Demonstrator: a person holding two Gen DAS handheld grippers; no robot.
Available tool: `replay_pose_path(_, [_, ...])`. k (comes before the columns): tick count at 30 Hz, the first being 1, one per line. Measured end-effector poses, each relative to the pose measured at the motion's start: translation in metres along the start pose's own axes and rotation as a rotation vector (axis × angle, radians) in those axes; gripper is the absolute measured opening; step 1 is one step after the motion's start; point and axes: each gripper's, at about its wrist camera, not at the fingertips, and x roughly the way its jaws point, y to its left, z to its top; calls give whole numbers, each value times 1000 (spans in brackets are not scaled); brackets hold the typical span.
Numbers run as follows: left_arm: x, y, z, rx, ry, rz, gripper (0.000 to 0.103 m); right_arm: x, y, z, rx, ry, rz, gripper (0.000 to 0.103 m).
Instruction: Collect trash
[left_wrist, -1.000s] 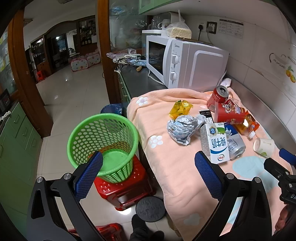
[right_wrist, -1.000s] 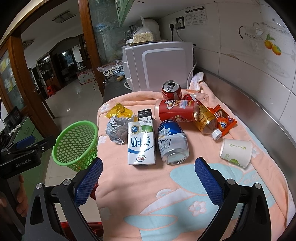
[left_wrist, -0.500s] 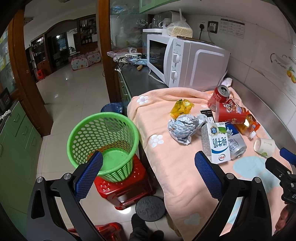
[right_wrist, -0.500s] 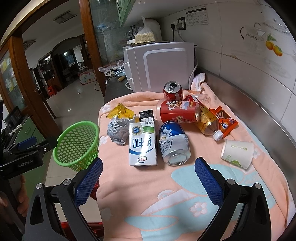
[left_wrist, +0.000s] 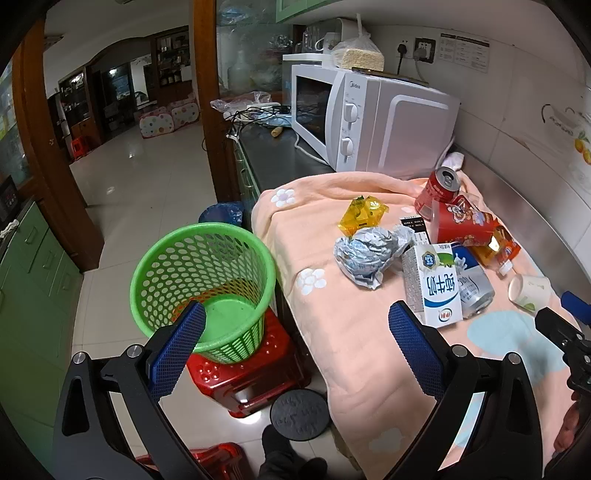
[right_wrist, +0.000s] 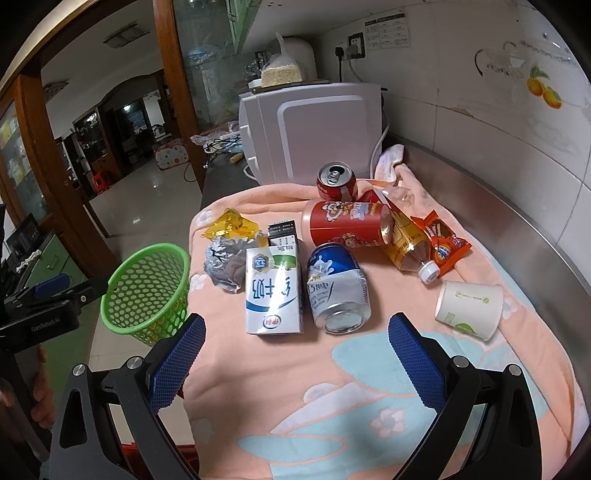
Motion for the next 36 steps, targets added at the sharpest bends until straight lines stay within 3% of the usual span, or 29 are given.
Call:
replay_pose_path(12, [14,3,5,-3,32,4,97,32,-7,13,-13,44,14,95])
replay_pose_path(16, [20,6,6,-7,39,12,97,53,2,15,-21,80,50,84])
replay_pose_path(24, [28,17,10,-22,50,29,97,92,20,25,-39,128,84,81])
replay_pose_path(36, [48,22,19,-3,74,-12,86,146,25,25,-20,202,53,77])
